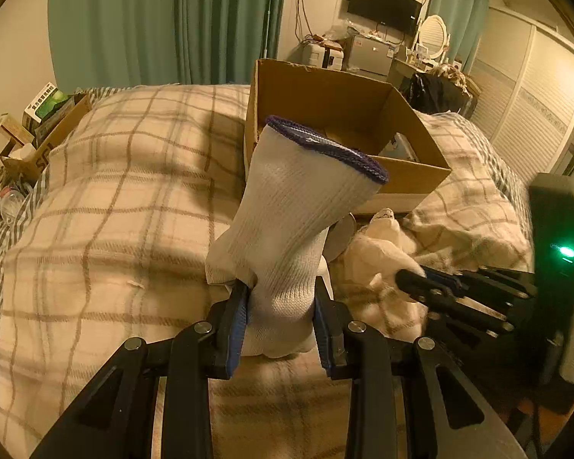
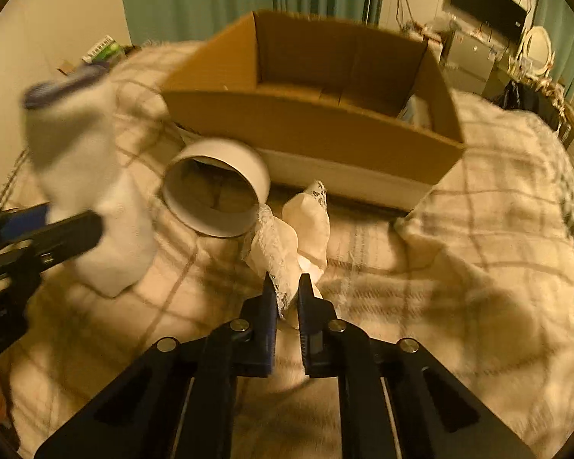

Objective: Organize objects
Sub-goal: 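Grasp the white sock with the left tool, then grasp the white lace cloth with the right tool, then lower the sock into the box while the right tool drops the lace cloth in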

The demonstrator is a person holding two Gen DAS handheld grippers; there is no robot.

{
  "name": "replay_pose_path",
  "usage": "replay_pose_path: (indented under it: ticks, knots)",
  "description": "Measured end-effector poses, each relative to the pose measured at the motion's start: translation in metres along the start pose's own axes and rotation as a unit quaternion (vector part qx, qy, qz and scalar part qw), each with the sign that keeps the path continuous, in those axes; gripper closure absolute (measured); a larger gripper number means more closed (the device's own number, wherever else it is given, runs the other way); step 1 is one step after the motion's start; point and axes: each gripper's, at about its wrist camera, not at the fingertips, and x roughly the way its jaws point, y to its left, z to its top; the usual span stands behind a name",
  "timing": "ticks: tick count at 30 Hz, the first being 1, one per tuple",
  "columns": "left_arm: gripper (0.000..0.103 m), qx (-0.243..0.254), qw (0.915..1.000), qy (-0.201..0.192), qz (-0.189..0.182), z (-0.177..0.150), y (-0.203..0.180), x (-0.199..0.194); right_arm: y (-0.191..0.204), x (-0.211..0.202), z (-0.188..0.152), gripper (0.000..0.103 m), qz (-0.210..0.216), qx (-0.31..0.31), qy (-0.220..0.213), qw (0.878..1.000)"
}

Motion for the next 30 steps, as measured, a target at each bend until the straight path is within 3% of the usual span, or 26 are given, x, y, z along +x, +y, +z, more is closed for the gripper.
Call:
replay_pose_path:
  ticks: [16,23,30]
  knots:
    - [0.071,0.006,0.9992,-0.029,-0.025,-0.009,-0.011,-0.058,0.013,-0.112,-0.025,0.095,-0.031,-0.012,-0.102,0.994]
    - [0.071,0.025,0.9980,-0.050,-0.029,0.026,-0.020,-0.082,0.005,-0.162,0.002,0.095,-0.034,-0.025,-0.162,0.986]
    - [0.071,0.043,0.9939,-0.094,-0.038,0.090,-0.028,-0.100,-0.018,-0.188,0.062,0.095,-0.036,-0.027,-0.209,0.977]
